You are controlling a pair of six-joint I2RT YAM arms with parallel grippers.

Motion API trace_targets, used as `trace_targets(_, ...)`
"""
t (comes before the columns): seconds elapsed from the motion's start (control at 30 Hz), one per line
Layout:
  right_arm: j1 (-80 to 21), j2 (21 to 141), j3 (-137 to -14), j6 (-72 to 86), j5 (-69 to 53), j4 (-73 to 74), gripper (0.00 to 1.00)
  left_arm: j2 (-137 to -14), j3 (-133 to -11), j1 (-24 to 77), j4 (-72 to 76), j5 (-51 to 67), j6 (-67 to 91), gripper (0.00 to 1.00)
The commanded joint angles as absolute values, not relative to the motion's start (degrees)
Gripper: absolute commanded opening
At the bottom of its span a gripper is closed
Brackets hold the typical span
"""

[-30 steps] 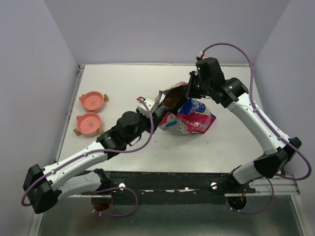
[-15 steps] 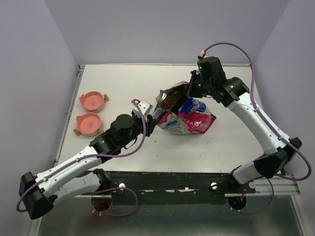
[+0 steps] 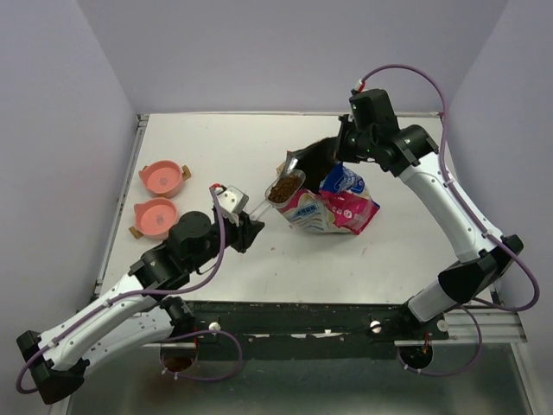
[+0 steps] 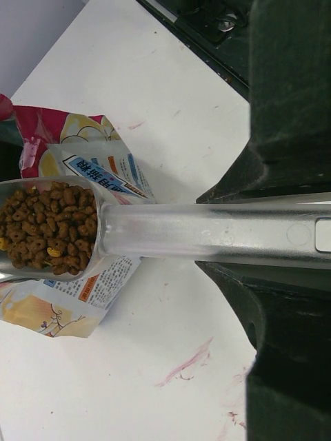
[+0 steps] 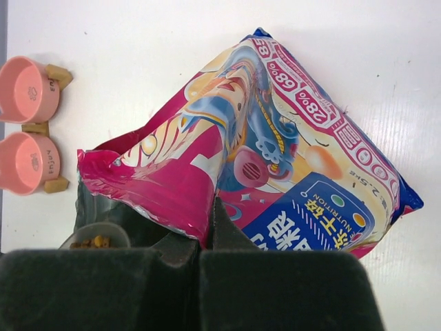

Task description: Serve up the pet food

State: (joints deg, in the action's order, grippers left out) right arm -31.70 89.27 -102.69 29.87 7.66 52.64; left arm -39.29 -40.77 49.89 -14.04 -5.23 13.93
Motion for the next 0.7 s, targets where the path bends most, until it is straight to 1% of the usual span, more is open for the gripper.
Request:
trace_targets(0.0,-29.7,90.0,-106.1,29.0,8.5,49.6,0.0,-36.7,-43.2,49.7,-18.1,-6.4,14.0,0.0)
trace_targets(0.3,-26.0,89.3,-105.4,28.1,6.9,49.6,0.0,-35.0,-47.0,49.7,-21.1,-17.6,15.4,0.0)
trace_targets(0.5,-24.3,88.2,-104.2,27.7,5.8,49.5,0.0,-38.0,-51.0,49.5,-20.1,-26.3,15.6,0.0)
trace_targets(0.67,-24.0,87.3,-103.4,27.5,4.7,49.4,0.0,-43.4,-52.7,46.8,-18.5,-33.7,18.6,0.0)
